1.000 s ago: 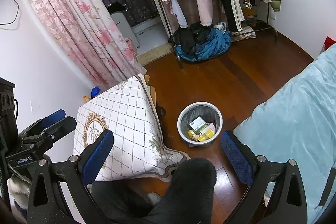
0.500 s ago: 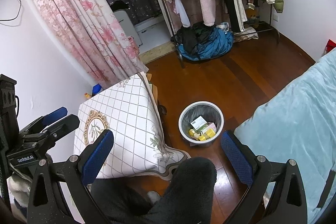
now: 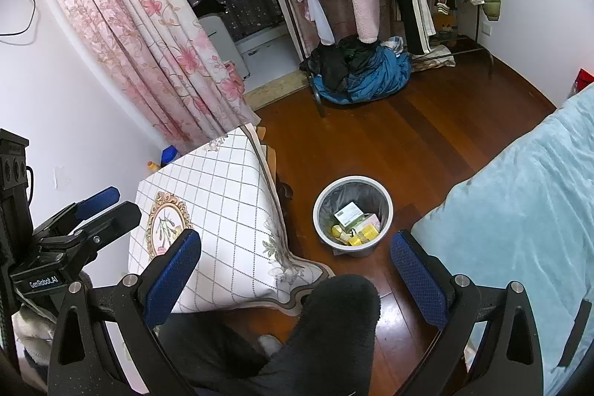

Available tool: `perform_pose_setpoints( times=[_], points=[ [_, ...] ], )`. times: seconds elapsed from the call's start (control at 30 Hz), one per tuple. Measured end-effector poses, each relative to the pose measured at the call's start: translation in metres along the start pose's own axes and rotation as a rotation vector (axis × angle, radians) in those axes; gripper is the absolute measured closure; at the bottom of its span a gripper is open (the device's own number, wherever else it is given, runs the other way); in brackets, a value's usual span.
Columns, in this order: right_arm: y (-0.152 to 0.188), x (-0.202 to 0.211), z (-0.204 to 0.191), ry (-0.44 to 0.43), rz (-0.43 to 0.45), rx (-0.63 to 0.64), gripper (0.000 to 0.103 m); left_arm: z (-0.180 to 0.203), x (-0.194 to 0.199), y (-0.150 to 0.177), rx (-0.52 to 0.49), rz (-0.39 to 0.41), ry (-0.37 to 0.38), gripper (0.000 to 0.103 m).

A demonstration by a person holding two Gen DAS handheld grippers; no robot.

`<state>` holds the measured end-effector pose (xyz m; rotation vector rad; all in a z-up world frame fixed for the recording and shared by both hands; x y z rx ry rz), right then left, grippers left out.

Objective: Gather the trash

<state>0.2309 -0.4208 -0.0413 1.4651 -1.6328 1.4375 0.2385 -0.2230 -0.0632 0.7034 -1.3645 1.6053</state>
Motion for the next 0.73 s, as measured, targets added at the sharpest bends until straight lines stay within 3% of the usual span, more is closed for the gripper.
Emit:
perform_pose_setpoints(
  times=[0.73],
  points=[
    [0.0008,0.0003,0.0048,0.000,-0.013,0.010,0.000,0.0025,-0.0037,0.0003,-0.001,-0.005,0.015,0.000]
  ],
)
Point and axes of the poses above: each gripper's, at about its wrist camera, not at the fingertips, and x roughly against the way its jaws point, z to its right, y to its underside, the point moved 9 cm from there along -x, roughly the way its jaws point, and after that the axes turned 14 degrees about -z, right-handed, at the moved point
